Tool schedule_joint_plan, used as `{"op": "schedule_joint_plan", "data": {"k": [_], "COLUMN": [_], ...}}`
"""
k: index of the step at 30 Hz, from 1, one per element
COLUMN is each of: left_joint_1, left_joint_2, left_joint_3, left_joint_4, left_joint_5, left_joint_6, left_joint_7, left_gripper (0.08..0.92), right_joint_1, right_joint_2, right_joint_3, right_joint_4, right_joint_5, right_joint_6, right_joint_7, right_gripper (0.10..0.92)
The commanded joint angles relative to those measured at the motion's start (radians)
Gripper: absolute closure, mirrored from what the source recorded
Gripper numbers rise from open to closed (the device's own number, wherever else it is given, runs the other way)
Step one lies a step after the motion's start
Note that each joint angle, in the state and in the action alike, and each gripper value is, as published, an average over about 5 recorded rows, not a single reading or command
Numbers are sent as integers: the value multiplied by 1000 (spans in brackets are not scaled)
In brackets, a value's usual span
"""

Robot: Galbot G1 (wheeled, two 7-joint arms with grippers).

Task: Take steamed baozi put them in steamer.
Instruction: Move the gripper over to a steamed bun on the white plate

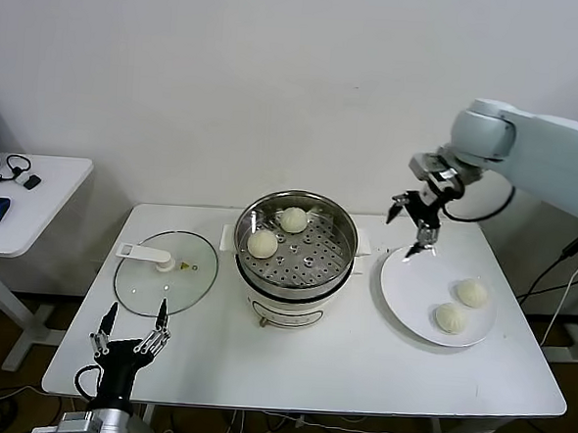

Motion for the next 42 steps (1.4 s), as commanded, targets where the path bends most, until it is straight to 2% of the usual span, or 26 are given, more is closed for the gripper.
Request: {"op": "schedule_joint_plan", "data": {"k": [1,6,18,31,42], "left_joint_1": [7,19,29,36,35], "left_joint_2": [-4,-6,-8,-8,-7], "left_joint_3": [-1,-4,-6,-9,-13], "left_joint_4": [-2,-9,-16,-11,-3], "left_joint_5": [1,0,0,-2,-4], "left_joint_6": [-2,-5,-7,-11,-12], "left_joint_7": [-1,-1,-2,-3,-3], "left_gripper": [177,177,177,177,177], "right_joint_1": [-222,-391,-569,-624,-639], "right_joint_2": [-195,-200,-153,-82,-35], "right_joint_3": [120,246,383,435,448], "right_joint_4": [-27,-94,-209,-317,-346], "right_joint_5": [-195,-280,-364,-424,-432], "right_joint_6": [39,59,86,110,113], "right_joint_7": [-6,-13,-14,-12,-5], "right_gripper": [203,203,203,203,203]}}
